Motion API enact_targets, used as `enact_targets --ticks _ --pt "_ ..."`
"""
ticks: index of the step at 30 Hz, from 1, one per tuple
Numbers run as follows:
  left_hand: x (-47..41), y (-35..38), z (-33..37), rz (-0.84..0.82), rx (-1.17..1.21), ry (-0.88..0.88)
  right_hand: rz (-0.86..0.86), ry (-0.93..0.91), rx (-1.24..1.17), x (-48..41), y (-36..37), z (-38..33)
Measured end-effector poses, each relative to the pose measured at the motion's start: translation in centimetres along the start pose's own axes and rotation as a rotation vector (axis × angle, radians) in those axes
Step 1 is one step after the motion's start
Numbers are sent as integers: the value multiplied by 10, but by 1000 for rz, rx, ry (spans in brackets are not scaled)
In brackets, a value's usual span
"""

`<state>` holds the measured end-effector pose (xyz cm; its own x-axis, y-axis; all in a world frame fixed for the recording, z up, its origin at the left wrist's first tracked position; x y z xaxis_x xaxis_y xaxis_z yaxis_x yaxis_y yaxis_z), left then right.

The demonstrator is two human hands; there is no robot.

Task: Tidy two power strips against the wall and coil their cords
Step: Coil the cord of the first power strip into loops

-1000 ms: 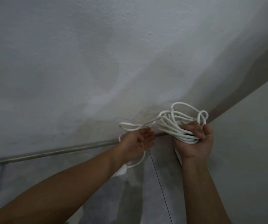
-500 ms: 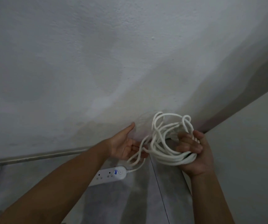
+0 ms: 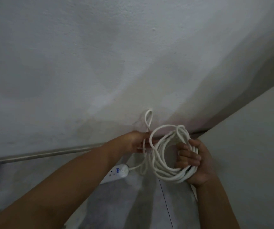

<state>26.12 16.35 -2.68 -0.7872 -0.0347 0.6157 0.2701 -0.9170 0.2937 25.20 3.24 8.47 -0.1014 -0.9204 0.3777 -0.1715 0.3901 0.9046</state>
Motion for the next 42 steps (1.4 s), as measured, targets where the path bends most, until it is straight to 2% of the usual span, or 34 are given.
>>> enact_targets --ticks 3,5,7,9,12,15,17,18,20,22,25,28,30,34,37,42 --pt "-2 -6 2 148 43 28 -103 10 108 14 14 1" --pt "-1 -12 9 211 -112 90 -148 72 168 27 22 4" --pt "2 -16 14 240 -237 141 -117 160 245 40 23 9" --pt "2 -17 17 244 -265 175 88 285 447 50 9 15" --pt "1 -12 18 254 -248 192 524 527 786 64 -30 31" --pt "0 -3 14 296 -113 150 712 689 903 62 -61 53" --pt "-2 7 9 318 63 112 880 658 912 57 -89 61" --pt "-3 15 7 308 186 88 976 582 894 54 -104 65" --pt "-5 31 4 256 363 42 1159 351 838 48 -130 70" --pt "-6 44 7 177 405 42 1274 148 776 40 -144 76" --pt "-3 50 13 39 388 71 1246 46 606 17 -153 89" --pt "3 45 5 -133 410 40 1081 -7 195 -9 -151 99" --pt "3 37 -4 -220 416 4 1001 -37 15 -19 -146 97" --pt "4 23 -13 -204 342 -83 888 -13 -203 -34 -133 97" --pt "15 22 -21 -213 327 -86 772 -119 -466 -44 -133 97" --pt "38 10 -54 -263 333 -136 637 -182 -520 -47 -133 82"
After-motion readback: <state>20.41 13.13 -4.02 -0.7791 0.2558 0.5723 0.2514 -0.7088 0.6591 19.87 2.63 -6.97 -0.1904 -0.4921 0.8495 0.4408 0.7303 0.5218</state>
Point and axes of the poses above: each hand's wrist, its own x-axis away from the middle knuckle, its own y-axis out of the palm, z = x × y, the point moved 8 cm from there along -x, towards the middle knuckle, and after that the axes turned 7 degrees about y, right-handed, at the moved point
